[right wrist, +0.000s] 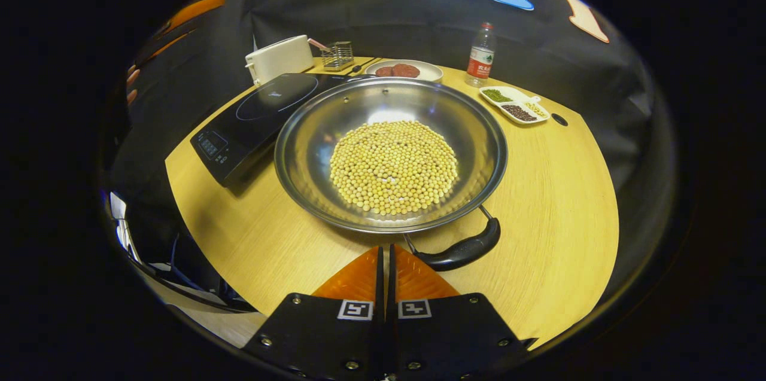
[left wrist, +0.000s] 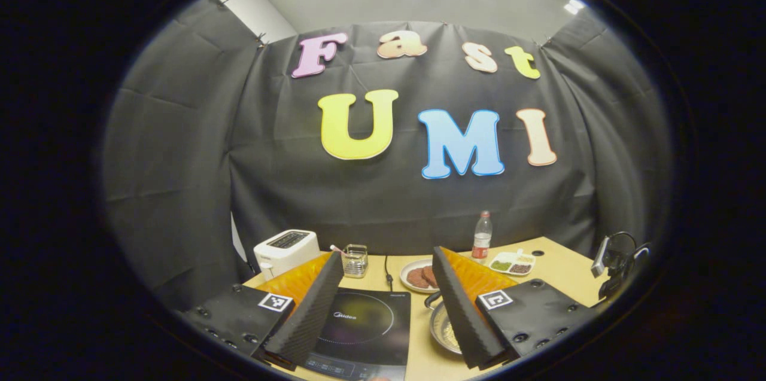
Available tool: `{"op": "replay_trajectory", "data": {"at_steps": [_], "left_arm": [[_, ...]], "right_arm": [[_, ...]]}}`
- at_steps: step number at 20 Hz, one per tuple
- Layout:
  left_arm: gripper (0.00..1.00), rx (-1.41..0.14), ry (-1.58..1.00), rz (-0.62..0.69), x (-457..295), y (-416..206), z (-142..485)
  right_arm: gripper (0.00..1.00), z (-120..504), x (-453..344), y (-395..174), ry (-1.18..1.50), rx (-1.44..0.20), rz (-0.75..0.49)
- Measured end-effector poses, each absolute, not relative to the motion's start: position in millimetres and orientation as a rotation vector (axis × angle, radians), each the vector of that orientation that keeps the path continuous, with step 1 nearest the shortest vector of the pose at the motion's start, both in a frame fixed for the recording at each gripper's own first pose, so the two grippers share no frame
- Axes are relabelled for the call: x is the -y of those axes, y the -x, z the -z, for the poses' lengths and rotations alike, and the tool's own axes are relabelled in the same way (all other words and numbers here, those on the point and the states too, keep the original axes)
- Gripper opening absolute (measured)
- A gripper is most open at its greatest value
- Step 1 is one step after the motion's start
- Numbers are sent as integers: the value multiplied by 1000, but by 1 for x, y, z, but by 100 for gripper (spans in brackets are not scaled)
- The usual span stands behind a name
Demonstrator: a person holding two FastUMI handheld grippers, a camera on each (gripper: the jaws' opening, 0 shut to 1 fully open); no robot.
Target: First push the handle of the pot to place it horizontally, then grasp the pot with both hands and set it on the induction cooktop.
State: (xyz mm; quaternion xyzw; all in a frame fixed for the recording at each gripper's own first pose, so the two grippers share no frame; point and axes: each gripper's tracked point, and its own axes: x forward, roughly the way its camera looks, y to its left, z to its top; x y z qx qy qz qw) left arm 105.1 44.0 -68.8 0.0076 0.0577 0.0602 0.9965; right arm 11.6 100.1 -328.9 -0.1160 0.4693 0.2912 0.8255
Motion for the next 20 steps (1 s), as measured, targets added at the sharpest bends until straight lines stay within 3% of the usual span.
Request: {"op": "replay_trajectory", "data": {"at_steps": [2, 8, 10, 17, 20], "left_arm": [[99, -118, -24, -120, -39, -109, 68], [94, -133, -30, -130, -28, -115, 74], [99, -140, -38, -136, -24, -115, 76], [95, -174, -51, -171, -13, -120, 89], [98, -190, -59, -182, -6, -126, 96]], "right_arm": [[1, 330, -93, -20, 246, -999, -604], [1, 334, -66, -52, 231, -1000, -548], [1, 335, -59, -63, 223, -998, -533], [1, 339, -34, -107, 202, -977, -473], [1, 340, -23, -127, 174, -953, -431]]}}
